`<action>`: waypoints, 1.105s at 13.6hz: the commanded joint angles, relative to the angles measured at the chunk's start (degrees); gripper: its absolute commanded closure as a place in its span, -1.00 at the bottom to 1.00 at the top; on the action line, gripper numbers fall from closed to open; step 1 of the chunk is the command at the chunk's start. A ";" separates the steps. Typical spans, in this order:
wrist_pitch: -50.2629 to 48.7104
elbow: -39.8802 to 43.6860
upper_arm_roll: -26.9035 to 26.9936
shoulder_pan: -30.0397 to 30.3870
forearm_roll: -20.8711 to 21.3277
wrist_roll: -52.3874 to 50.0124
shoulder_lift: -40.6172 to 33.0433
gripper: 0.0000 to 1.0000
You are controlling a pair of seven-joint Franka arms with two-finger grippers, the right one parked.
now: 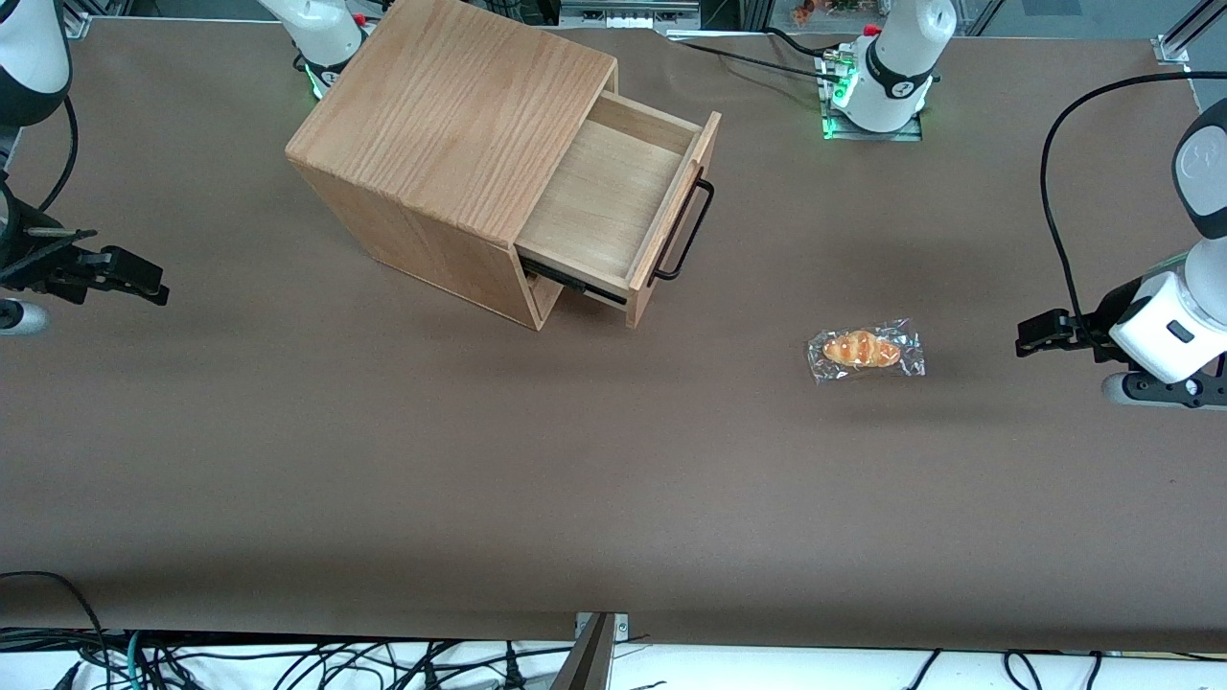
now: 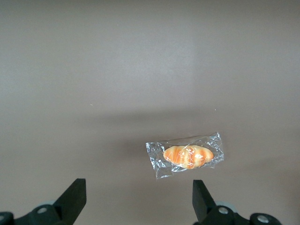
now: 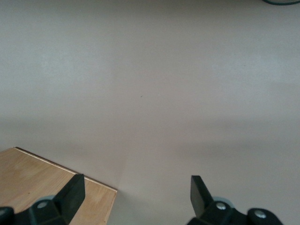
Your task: Open top drawer with left arm
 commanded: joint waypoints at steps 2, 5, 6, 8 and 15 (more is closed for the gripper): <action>1.00 -1.34 0.32 0.28 1.07 2.99 -0.40 -1.00; 0.74 -1.78 0.32 1.17 0.90 5.91 -0.31 -1.00; 0.47 -1.78 0.32 1.17 0.90 5.73 -0.22 -1.00; -0.84 -1.78 0.32 1.17 0.37 4.42 -0.22 -1.00; -3.92 -0.91 0.23 1.17 -1.04 1.07 -0.13 -1.00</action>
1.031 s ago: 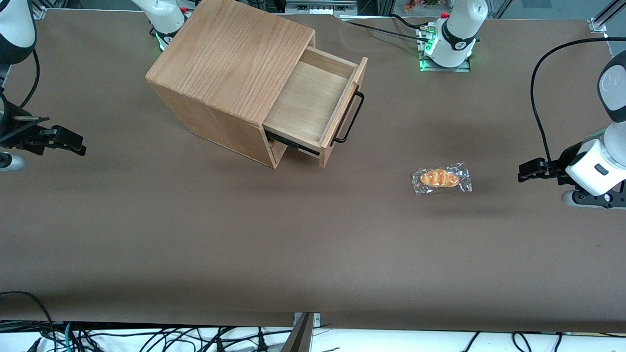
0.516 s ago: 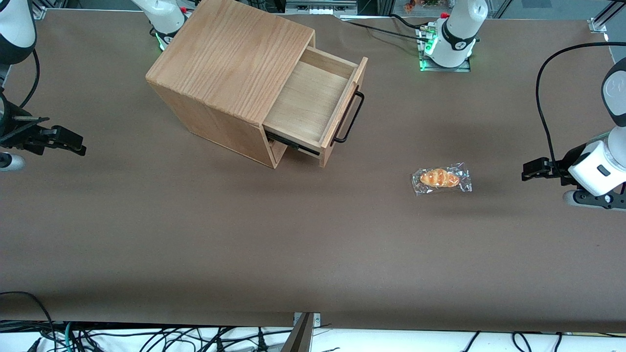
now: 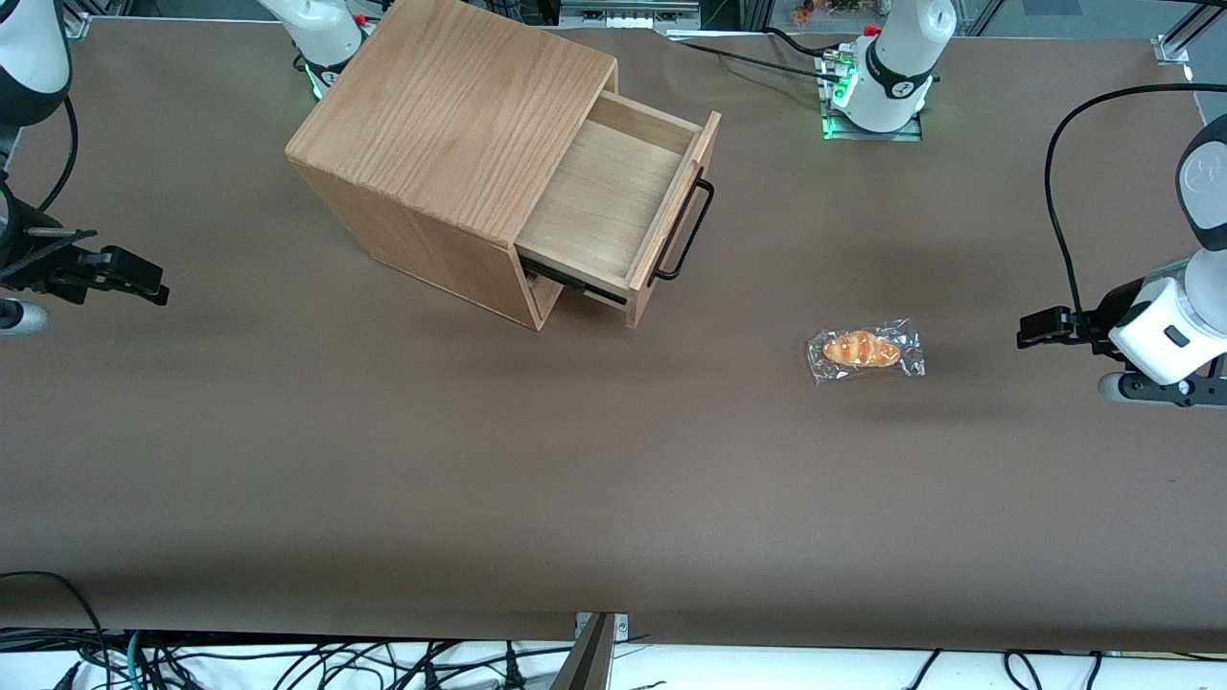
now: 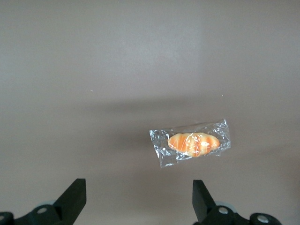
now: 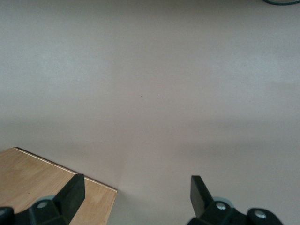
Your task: Open top drawer with left arm
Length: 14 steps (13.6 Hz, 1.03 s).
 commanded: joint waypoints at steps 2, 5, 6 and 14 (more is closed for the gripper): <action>-1.41 0.62 -0.13 -0.01 -0.83 -0.66 -0.57 -1.00; -2.02 0.62 -0.04 0.08 -0.83 -0.66 -0.48 -1.00; -2.11 0.53 -0.04 0.08 -0.83 -0.83 -0.48 -1.00; -3.17 0.62 -0.39 -0.18 -0.74 -1.01 -0.65 -1.00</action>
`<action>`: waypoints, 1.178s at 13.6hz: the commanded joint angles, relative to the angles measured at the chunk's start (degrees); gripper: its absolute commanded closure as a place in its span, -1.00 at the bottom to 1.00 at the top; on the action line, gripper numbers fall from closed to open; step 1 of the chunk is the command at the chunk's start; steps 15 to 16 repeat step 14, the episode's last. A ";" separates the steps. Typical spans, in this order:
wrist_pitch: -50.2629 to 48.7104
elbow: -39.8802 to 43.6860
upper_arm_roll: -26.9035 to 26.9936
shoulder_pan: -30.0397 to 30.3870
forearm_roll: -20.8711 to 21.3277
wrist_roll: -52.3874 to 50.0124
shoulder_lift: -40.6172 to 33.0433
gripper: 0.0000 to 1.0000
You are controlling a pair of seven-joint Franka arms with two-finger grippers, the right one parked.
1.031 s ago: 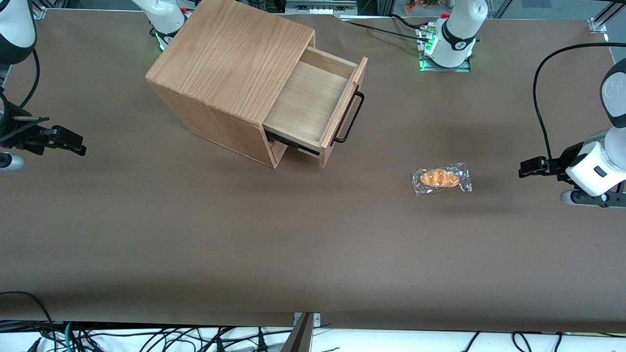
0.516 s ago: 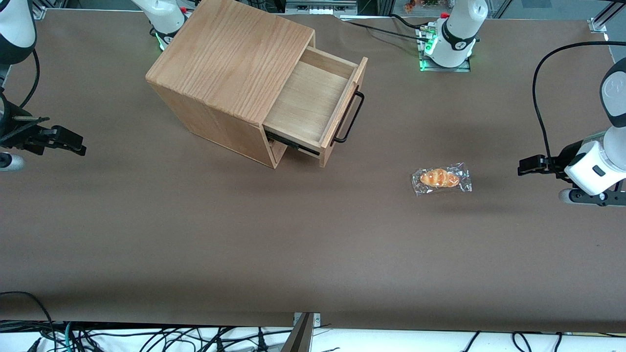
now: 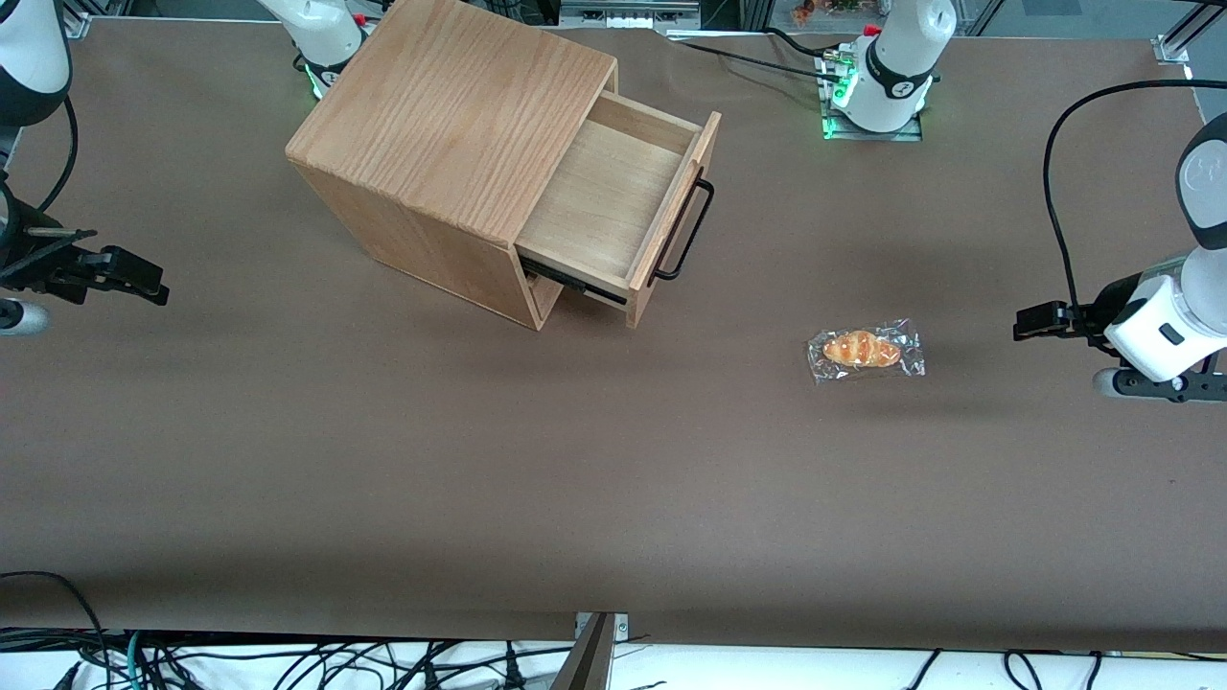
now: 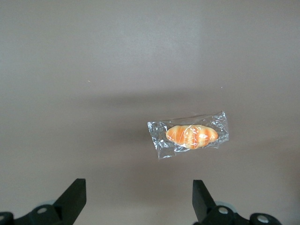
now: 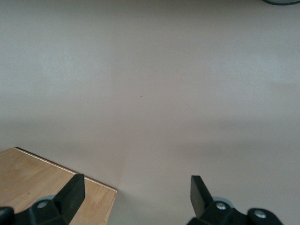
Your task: Open top drawer with left arm
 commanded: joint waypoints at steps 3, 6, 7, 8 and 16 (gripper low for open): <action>-2.39 1.33 -0.44 -0.55 -0.83 -1.57 -0.70 -1.00; -3.80 1.86 -0.44 -0.82 -0.83 -3.26 -0.70 -1.00; -3.80 1.86 -0.53 -0.82 -0.83 -3.34 -0.61 -1.00; -3.80 1.95 -0.53 -0.91 -0.83 -3.60 -0.61 -1.00; -3.89 1.86 -0.71 -0.82 -0.83 -3.87 -0.61 -1.00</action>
